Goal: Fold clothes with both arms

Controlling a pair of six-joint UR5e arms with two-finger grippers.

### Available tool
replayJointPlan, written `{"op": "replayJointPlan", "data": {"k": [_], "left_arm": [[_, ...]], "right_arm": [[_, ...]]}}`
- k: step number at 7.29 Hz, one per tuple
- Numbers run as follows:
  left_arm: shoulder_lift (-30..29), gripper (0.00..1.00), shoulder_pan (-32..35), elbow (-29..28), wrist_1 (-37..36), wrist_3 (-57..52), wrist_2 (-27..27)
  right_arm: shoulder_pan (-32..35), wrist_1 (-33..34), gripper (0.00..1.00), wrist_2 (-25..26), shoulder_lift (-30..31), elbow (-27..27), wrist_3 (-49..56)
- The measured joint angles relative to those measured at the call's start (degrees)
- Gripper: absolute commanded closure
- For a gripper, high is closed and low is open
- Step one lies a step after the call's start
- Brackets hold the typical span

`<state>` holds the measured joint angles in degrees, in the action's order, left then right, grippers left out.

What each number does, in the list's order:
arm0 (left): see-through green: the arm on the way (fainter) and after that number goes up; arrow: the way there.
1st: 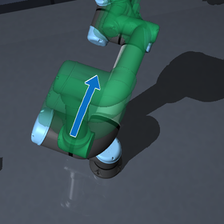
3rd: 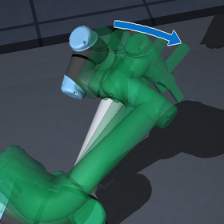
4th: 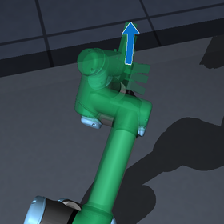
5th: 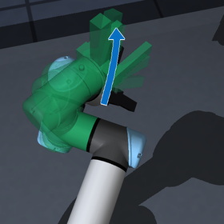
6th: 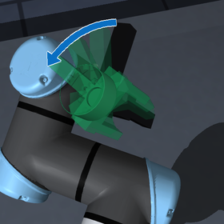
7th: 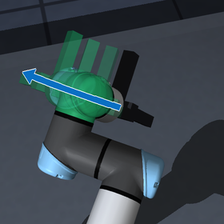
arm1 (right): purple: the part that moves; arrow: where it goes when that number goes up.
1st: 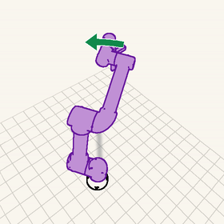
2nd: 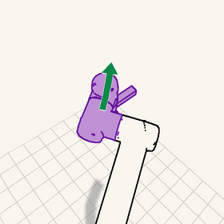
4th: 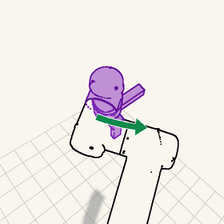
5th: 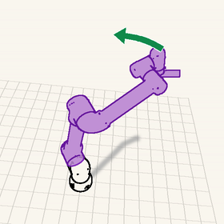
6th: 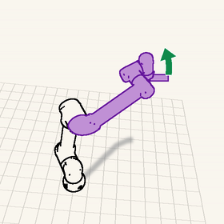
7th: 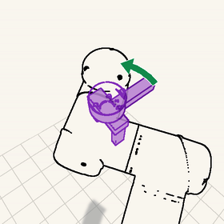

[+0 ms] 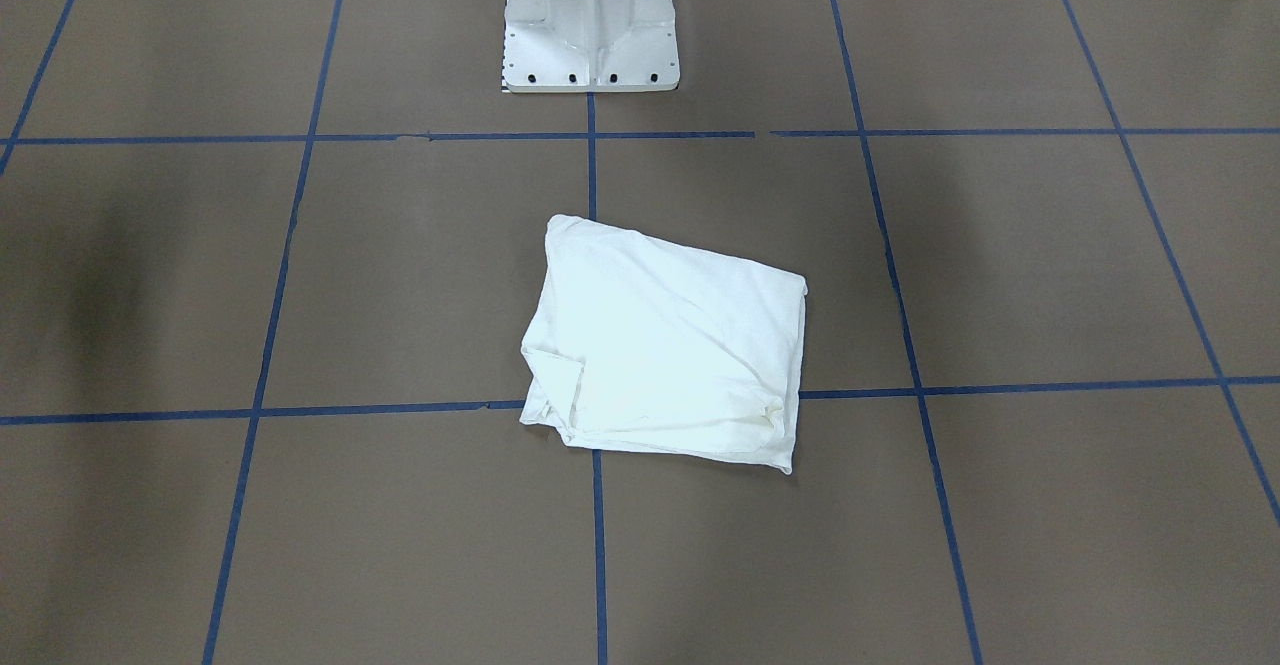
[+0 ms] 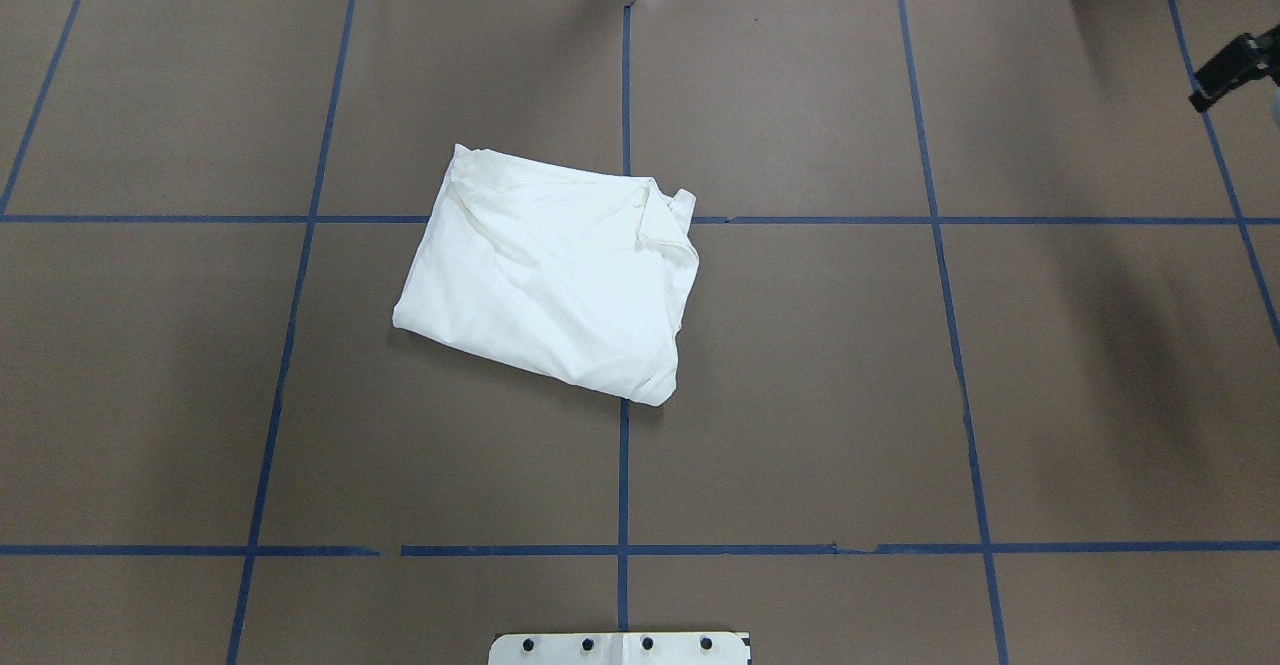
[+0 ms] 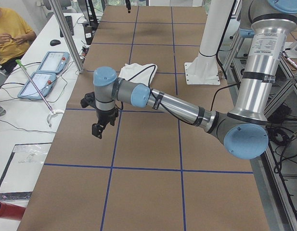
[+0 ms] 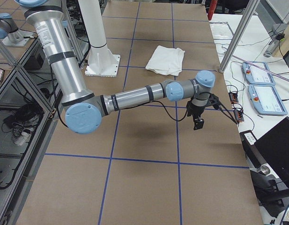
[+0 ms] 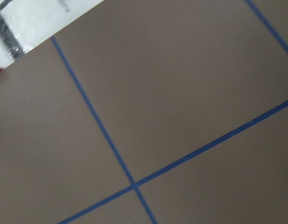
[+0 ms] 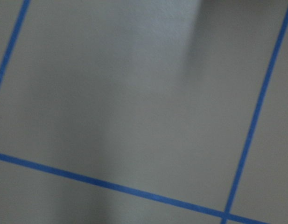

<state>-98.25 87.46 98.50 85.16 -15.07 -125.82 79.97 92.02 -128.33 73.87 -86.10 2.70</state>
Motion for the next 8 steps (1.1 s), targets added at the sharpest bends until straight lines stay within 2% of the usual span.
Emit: {"op": "replayJointPlan", "data": {"k": [1, 3, 5, 8], "left_arm": [[2.67, 0.00, 1.41, -1.88, -0.16, -0.52, -0.56], [5.91, 0.00, 2.01, -3.96, -0.43, 0.56, -6.87], [8.00, 0.00, 2.01, -4.19, -0.07, 3.14, -10.75], [8.50, 0.00, 1.92, -4.11, -0.27, 4.01, -10.34]], "right_arm": [[4.00, -0.17, 0.00, -0.95, 5.08, -0.42, 7.43], [9.04, 0.73, 0.00, -1.66, 12.29, -4.39, 15.37], [10.24, 4.84, 0.00, -1.43, 15.39, -8.08, 16.53], [10.38, 5.77, 0.00, -1.30, 19.15, -8.65, 17.25]]}}
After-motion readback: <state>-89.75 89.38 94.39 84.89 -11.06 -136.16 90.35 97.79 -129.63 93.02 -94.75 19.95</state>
